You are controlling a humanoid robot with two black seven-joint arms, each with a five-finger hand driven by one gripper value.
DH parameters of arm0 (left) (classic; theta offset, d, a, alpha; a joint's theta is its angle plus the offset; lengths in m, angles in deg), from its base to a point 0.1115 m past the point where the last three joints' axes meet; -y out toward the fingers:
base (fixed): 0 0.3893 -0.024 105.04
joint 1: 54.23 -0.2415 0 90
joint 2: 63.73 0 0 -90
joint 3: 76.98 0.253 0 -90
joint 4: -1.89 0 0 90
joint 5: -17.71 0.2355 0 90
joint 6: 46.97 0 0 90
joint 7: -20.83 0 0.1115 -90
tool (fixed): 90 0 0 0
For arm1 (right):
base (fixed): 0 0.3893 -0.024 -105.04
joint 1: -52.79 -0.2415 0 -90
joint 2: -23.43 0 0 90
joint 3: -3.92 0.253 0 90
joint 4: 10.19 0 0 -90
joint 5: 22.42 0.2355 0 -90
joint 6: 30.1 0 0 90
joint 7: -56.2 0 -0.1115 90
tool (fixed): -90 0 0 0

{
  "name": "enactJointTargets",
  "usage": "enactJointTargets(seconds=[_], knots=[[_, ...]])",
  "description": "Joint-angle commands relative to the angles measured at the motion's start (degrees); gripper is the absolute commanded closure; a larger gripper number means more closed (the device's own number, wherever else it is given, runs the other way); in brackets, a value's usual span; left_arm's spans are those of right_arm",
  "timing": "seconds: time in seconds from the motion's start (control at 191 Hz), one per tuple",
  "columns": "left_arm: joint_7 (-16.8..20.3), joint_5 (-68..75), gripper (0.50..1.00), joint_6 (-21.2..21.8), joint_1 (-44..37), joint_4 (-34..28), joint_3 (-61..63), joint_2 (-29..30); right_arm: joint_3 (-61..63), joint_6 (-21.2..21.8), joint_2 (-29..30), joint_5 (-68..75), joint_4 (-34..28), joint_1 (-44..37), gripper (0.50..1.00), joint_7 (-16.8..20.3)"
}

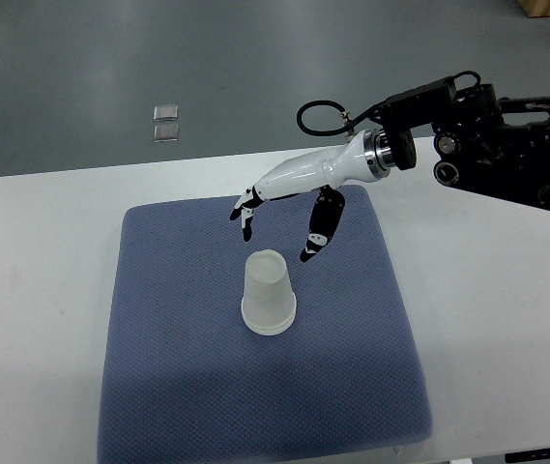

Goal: Stack paper cups

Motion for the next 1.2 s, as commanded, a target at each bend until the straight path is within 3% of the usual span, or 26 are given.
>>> enactJointTargets(seconds=[0.0,0.209,0.466,0.634,0.874,1.194], knots=[[0.0,0.0,0.500,0.0,0.0,0.0,0.0,0.0,0.9,0.0,-0.2,1.1,0.6,-0.4,0.574,0.0],[0.0,0.0,0.500,0.0,0.0,0.0,0.0,0.0,1.3,-0.7,-1.2,6.6,6.2,0.3,0.574,0.1],[0.0,0.0,0.500,0.0,0.0,0.0,0.0,0.0,4.6,-0.9,-0.6,31.0,14.8,3.1,0.574,0.1],[0.0,0.0,0.500,0.0,0.0,0.0,0.0,0.0,6.1,-1.6,-0.6,43.7,16.2,5.9,0.574,0.1],[0.0,0.0,0.500,0.0,0.0,0.0,0.0,0.0,10.7,-6.5,0.3,59.2,19.6,11.5,0.574,0.1],[0.0,0.0,0.500,0.0,0.0,0.0,0.0,0.0,22.4,-16.1,6.8,78.5,24.1,21.4,0.574,0.2]])
